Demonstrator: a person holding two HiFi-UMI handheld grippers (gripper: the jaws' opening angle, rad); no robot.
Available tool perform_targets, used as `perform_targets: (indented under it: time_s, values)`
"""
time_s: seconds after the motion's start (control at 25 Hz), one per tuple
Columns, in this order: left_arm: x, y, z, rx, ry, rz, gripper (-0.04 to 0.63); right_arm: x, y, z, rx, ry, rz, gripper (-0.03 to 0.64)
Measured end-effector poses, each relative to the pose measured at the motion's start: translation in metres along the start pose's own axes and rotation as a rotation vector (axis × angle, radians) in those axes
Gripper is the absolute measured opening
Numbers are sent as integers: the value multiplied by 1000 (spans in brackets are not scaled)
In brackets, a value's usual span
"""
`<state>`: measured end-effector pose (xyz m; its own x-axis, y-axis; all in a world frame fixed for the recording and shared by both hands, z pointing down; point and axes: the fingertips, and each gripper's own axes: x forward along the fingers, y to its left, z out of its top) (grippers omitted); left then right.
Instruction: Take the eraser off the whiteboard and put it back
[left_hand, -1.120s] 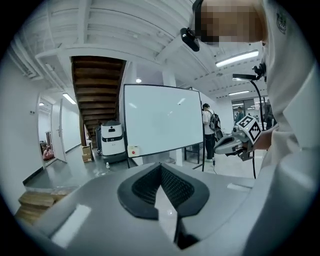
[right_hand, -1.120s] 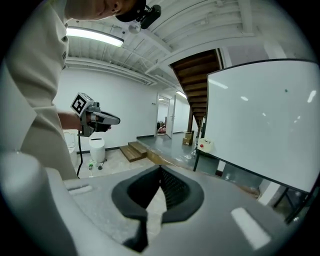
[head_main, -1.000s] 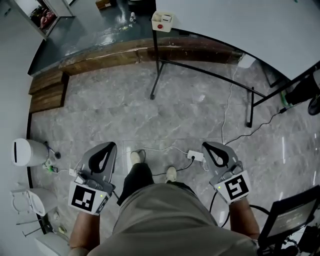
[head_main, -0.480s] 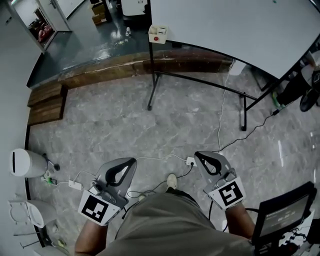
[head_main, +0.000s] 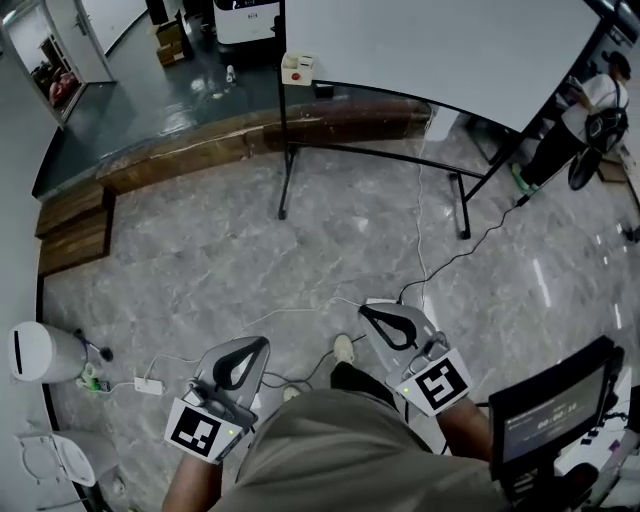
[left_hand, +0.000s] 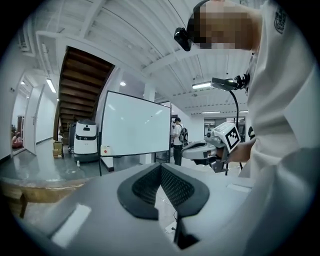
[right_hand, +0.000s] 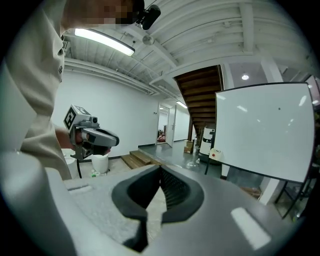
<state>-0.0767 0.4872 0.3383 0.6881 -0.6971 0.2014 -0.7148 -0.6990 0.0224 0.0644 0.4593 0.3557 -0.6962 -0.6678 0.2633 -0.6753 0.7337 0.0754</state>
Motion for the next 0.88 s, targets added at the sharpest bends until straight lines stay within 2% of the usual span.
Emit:
perform_targets:
  time_s: [0.44,0.88]
  values:
    - [-49,-26,-15,0,-47,-87,3,-26,76,11,-38,-18,-29,3]
    - [-84,-37,-27,-7,-37,-78,3,-27,117,14,-69,-19,12,3]
